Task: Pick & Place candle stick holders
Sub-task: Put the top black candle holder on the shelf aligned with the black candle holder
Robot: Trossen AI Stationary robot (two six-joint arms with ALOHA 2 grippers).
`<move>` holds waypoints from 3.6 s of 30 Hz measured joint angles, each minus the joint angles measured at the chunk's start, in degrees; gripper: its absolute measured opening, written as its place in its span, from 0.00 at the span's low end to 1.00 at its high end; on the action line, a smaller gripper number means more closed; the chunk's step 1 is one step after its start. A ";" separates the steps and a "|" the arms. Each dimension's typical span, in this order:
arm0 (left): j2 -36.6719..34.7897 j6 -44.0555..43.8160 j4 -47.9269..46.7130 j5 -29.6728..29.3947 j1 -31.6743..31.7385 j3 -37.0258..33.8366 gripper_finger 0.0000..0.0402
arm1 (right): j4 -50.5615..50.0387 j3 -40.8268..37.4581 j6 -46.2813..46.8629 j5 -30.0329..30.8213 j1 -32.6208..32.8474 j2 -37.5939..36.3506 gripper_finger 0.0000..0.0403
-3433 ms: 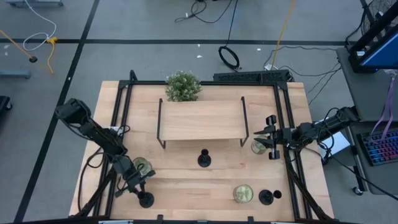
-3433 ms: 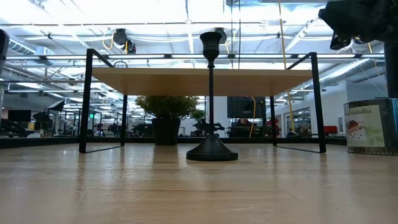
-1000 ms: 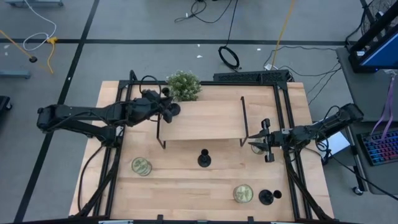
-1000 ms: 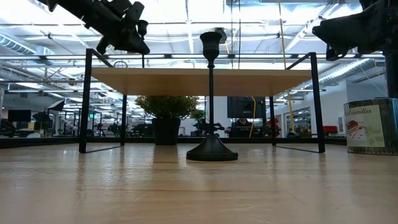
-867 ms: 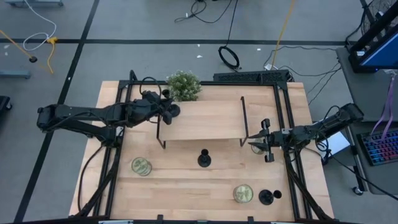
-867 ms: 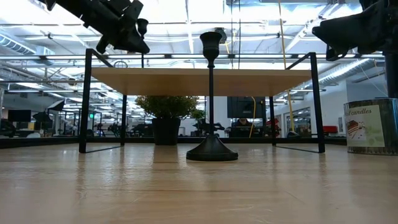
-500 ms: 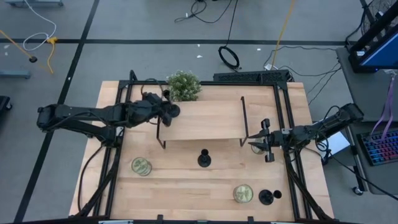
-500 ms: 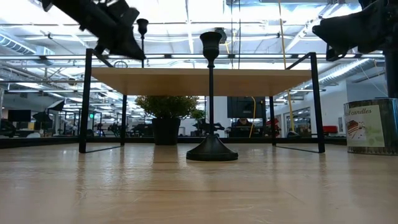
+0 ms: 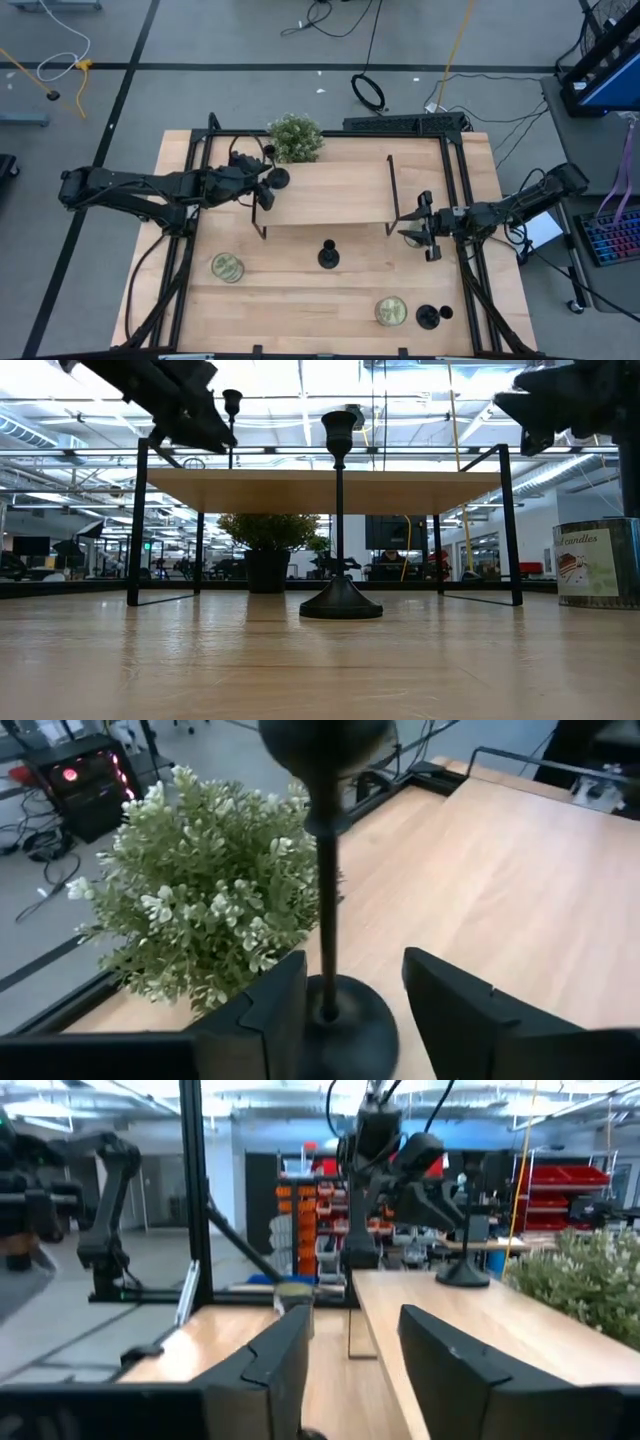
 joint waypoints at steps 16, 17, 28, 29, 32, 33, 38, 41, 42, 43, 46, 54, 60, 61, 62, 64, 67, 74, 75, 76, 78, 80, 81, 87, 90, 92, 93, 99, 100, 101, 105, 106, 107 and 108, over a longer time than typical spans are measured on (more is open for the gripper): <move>-12.20 3.04 -9.06 1.01 -4.74 0.07 0.41 | 2.64 11.11 4.50 0.04 -0.02 23.51 0.43; -12.29 3.35 -9.14 1.06 -5.10 0.07 0.41 | 2.40 12.15 4.83 0.12 -0.02 25.60 0.43; -11.88 3.50 -9.39 1.50 -7.27 0.07 0.41 | 2.66 25.83 5.50 0.13 -1.76 44.58 0.42; -11.83 3.48 -9.43 1.57 -7.49 0.07 0.41 | 2.70 25.97 5.34 0.13 -1.86 44.68 0.42; -11.63 2.63 -9.25 2.38 -8.10 0.07 0.41 | 1.88 25.67 5.26 0.62 -2.03 43.42 0.42; -11.57 2.41 -9.36 3.30 -8.36 0.07 0.41 | 1.10 25.62 5.46 1.38 -2.03 42.72 0.42; -9.41 2.30 -8.65 7.58 -10.15 0.07 0.41 | -6.02 24.82 4.58 6.72 -2.23 38.42 0.42; -6.62 2.06 -5.91 7.74 -11.47 0.09 0.41 | -8.11 24.07 4.62 8.74 -2.34 36.08 0.42; -5.50 2.06 -5.21 7.87 -11.90 0.09 0.41 | -8.07 23.81 4.70 8.76 -2.32 35.64 0.42; -4.13 2.12 -3.85 8.45 -12.36 0.09 0.41 | -8.08 23.49 4.73 8.50 -2.29 35.20 0.42; 0.36 2.43 1.15 10.57 -13.78 0.09 0.41 | -8.12 23.08 4.75 7.66 -2.14 34.66 0.42; 13.62 3.86 15.52 12.66 -17.60 0.11 0.41 | -8.57 23.08 4.75 7.54 -1.56 34.67 0.42; 22.11 1.05 24.95 14.15 -18.90 0.11 0.41 | -8.58 23.08 4.14 7.50 0.99 34.08 0.42; 23.46 0.52 26.31 14.30 -18.99 0.11 0.41 | -8.49 23.08 3.58 7.48 1.42 33.80 0.42; 24.88 0.36 27.88 15.33 -19.02 0.11 0.41 | -8.59 23.08 3.01 7.48 1.94 33.44 0.42; 27.51 0.55 31.07 17.61 -19.02 0.11 0.41 | -8.58 23.08 1.84 7.48 2.84 32.56 0.42; 30.64 1.89 35.61 18.50 -19.06 0.28 0.41 | -9.13 23.09 0.50 7.47 3.90 31.22 0.42; 35.90 5.35 44.79 17.97 -19.44 0.32 0.41 | -9.70 23.10 -2.67 7.48 4.24 29.67 0.42; 36.41 6.37 45.54 18.02 -19.69 0.31 0.41 | -9.85 23.10 -3.50 7.48 4.24 29.64 0.42; 36.91 7.21 46.33 18.15 -20.02 0.29 0.41 | -10.00 23.10 -4.41 7.48 4.24 29.63 0.42; 37.77 7.49 45.58 18.76 -21.00 -0.03 0.41 | -9.99 23.10 -5.76 7.48 4.24 29.61 0.42; 38.54 7.08 44.56 18.65 -21.89 0.20 0.41 | -10.35 23.10 -6.54 7.48 4.24 29.62 0.42; 38.53 6.68 44.89 18.29 -22.23 1.03 0.41 | -10.53 23.10 -7.10 7.48 4.24 29.63 0.42; 38.29 6.57 38.87 10.86 -23.63 4.81 0.41 | -10.42 23.10 -9.42 7.48 4.24 29.61 0.42; 38.51 1.08 36.34 11.65 -23.59 7.17 0.41 | -10.39 23.10 -9.60 7.48 4.24 29.61 0.42; 39.54 -2.87 33.21 11.65 -23.60 8.13 0.41 | -10.44 23.10 -10.30 7.48 4.24 29.61 0.42; 40.11 -4.68 31.90 11.61 -23.59 8.43 0.41 | -10.48 23.10 -10.39 7.48 4.24 29.61 0.42; 44.00 -6.88 31.00 8.40 -23.59 10.66 0.41 | -10.48 23.10 -10.33 7.48 4.24 29.61 0.42; 44.97 -6.87 30.83 7.43 -23.58 10.89 0.41 | -10.48 23.10 -10.33 7.48 4.24 29.61 0.42; 45.67 -6.85 30.70 6.39 -23.48 10.98 0.41 | -10.49 23.10 -10.33 7.48 4.24 29.61 0.42; 46.97 -6.88 31.86 5.62 -22.78 11.21 0.41 | -10.59 23.12 -10.31 7.48 4.24 29.61 0.42; 47.05 -6.86 31.74 5.58 -22.58 11.21 0.41 | -10.57 23.13 -10.31 7.48 4.24 29.61 0.42; 47.08 -6.69 31.73 5.53 -22.44 11.21 0.41 | -10.61 23.15 -10.31 7.48 4.24 29.61 0.42; 47.07 -6.66 31.78 5.39 -22.24 11.21 0.41 | -10.65 23.15 -10.31 7.48 4.24 29.61 0.42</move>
